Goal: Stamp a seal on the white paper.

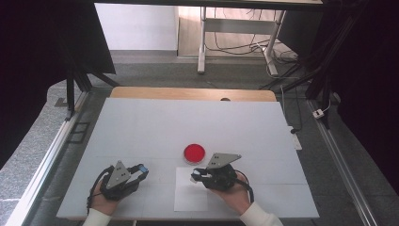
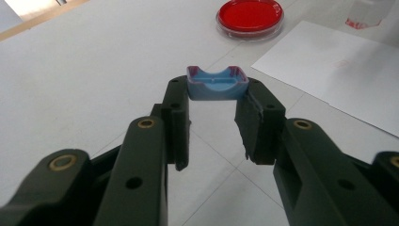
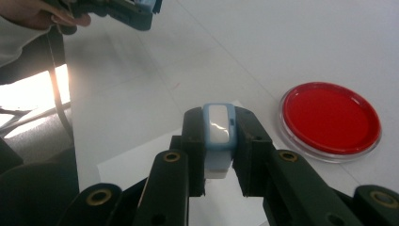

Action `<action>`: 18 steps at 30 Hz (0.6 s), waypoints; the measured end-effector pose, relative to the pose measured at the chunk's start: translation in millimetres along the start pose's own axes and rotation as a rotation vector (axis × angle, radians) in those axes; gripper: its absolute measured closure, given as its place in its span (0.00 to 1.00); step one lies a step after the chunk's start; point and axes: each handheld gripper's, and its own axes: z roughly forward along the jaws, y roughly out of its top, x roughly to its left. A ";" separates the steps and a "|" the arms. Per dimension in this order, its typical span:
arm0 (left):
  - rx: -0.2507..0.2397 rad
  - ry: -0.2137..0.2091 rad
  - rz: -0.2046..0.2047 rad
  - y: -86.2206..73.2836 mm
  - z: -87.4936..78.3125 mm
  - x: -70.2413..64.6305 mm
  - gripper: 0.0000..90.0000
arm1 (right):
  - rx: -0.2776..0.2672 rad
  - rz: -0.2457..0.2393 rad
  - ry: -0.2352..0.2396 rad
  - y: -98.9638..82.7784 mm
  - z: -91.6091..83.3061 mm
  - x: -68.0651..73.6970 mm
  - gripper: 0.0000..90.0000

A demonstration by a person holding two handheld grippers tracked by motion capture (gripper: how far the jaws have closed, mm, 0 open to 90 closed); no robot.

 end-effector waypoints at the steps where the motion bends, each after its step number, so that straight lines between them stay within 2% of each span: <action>1: 0.000 0.000 0.000 0.0 0.1 -0.1 0.73 | 0.004 0.000 0.001 -0.9 0.8 0.1 0.83; 5: 0.001 0.000 0.000 0.1 0.1 -0.4 0.73 | 0.014 -0.003 0.008 -2.1 4.7 1.2 0.83; 12: 0.000 -0.001 0.001 0.1 0.1 -0.6 0.73 | 0.044 -0.028 -0.006 -3.2 10.5 4.8 0.83; 18: 0.003 0.000 0.003 0.0 0.4 -0.5 0.73 | 0.050 -0.034 -0.001 -3.4 14.3 5.8 0.83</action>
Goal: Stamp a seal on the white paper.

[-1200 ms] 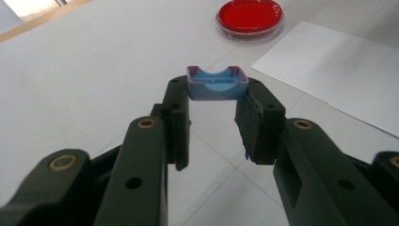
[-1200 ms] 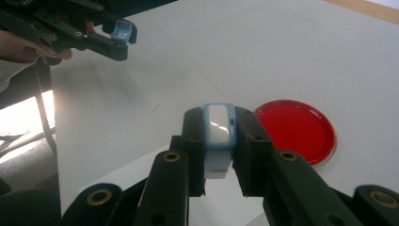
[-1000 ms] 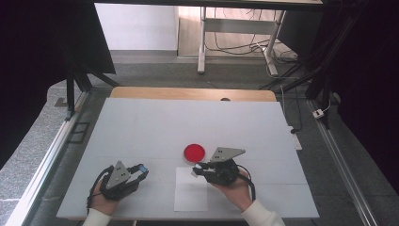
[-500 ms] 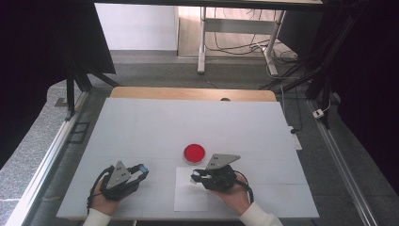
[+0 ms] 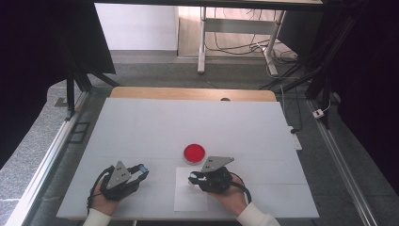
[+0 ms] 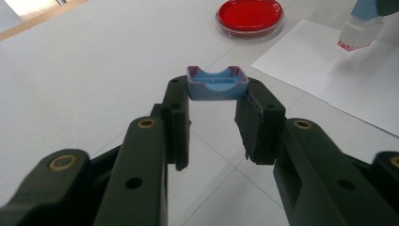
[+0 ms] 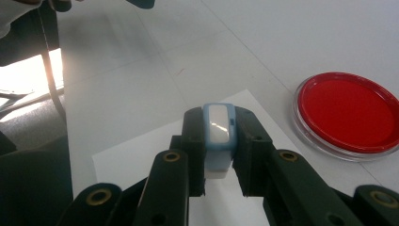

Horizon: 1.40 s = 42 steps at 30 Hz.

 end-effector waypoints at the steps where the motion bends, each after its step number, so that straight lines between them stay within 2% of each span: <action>1: 0.001 0.000 0.001 0.1 0.1 -0.2 0.73 | 0.002 -0.001 -0.001 0.0 0.5 0.1 0.83; 13: 0.000 -0.002 0.001 -0.1 0.3 -0.1 0.73 | 0.029 -0.019 -0.014 -1.2 10.8 -1.1 0.83; 42: 0.002 -0.003 0.000 -0.8 0.3 0.6 0.73 | 0.055 -0.036 -0.026 -4.3 18.4 -1.2 0.83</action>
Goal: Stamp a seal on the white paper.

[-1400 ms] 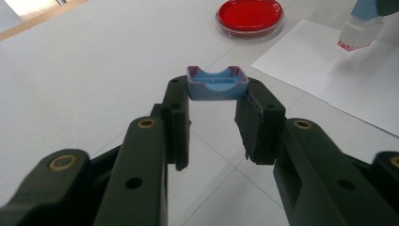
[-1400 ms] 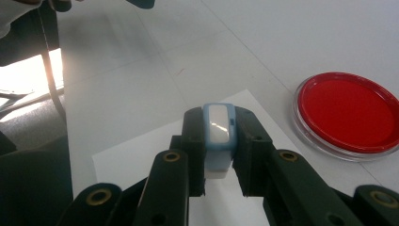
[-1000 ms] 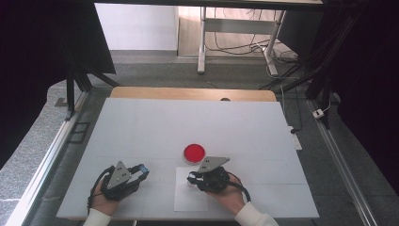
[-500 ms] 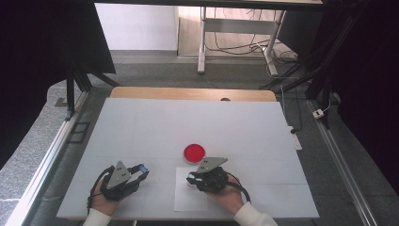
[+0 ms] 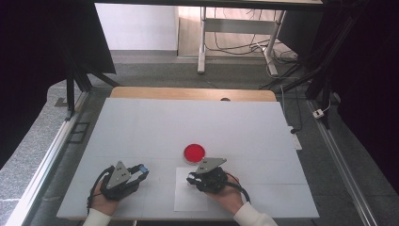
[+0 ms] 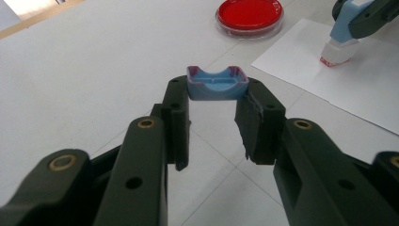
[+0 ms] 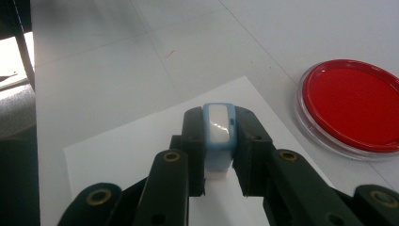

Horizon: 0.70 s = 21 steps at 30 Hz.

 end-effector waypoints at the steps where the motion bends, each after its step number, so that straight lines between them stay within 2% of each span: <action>1: 0.000 0.000 0.000 0.0 0.0 0.0 0.73 | -0.001 -0.005 -0.001 -0.1 0.2 0.1 0.83; 10: -0.001 0.001 -0.002 -0.2 -0.3 0.4 0.73 | 0.005 -0.012 -0.005 -0.3 0.2 0.8 0.83; 16: -0.002 0.001 -0.001 -0.2 -0.6 0.4 0.73 | 0.017 -0.033 -0.028 -2.0 3.3 4.5 0.84; 21: -0.002 0.002 0.001 -0.1 -0.6 0.3 0.73 | 0.016 -0.033 -0.023 -2.4 3.7 3.5 0.84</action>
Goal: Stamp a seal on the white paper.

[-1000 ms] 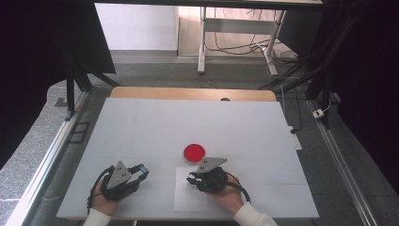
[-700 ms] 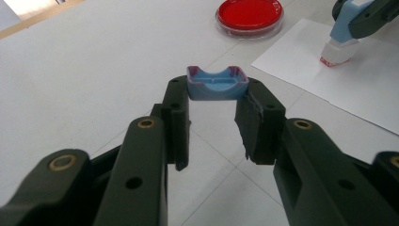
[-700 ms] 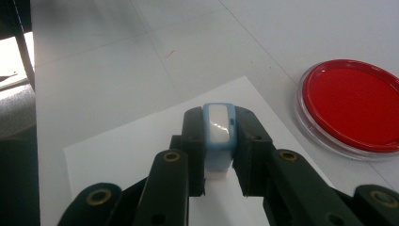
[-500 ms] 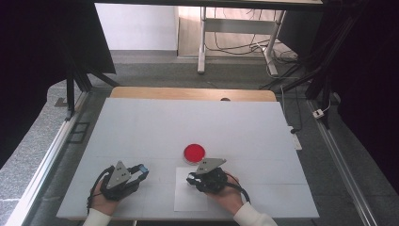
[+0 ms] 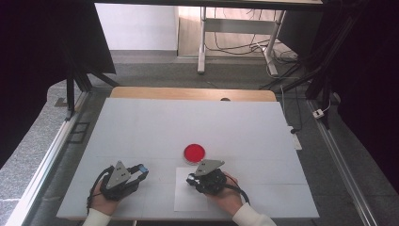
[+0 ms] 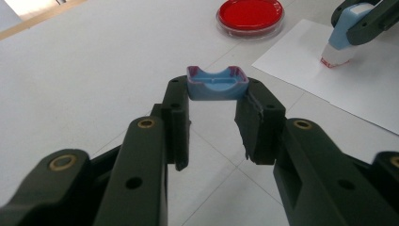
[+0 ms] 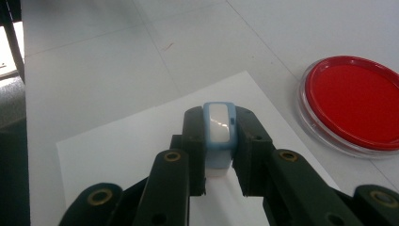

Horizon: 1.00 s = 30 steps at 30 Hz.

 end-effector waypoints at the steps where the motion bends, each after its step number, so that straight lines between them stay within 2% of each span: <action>1: -0.001 -0.001 -0.003 0.0 -0.2 -0.1 0.73 | 0.003 0.002 -0.002 0.0 -0.1 0.4 0.84; 5: -0.001 0.000 -0.004 0.0 -0.4 0.0 0.73 | 0.005 -0.018 -0.010 -0.1 0.1 1.5 0.84; 15: -0.003 -0.002 -0.001 0.4 -0.1 -0.7 0.73 | 0.008 -0.019 -0.013 -0.3 0.1 2.6 0.84; 19: -0.004 -0.002 -0.003 0.4 -0.6 -0.8 0.73 | 0.006 -0.017 -0.016 -0.4 0.3 3.4 0.84; 22: -0.005 0.000 -0.002 0.8 -0.8 -0.8 0.73 | 0.007 0.003 -0.004 -0.5 0.5 1.1 0.84; 30: -0.006 0.003 -0.001 1.1 -1.3 -0.9 0.73 | 0.036 -0.038 -0.028 3.2 0.8 5.1 0.84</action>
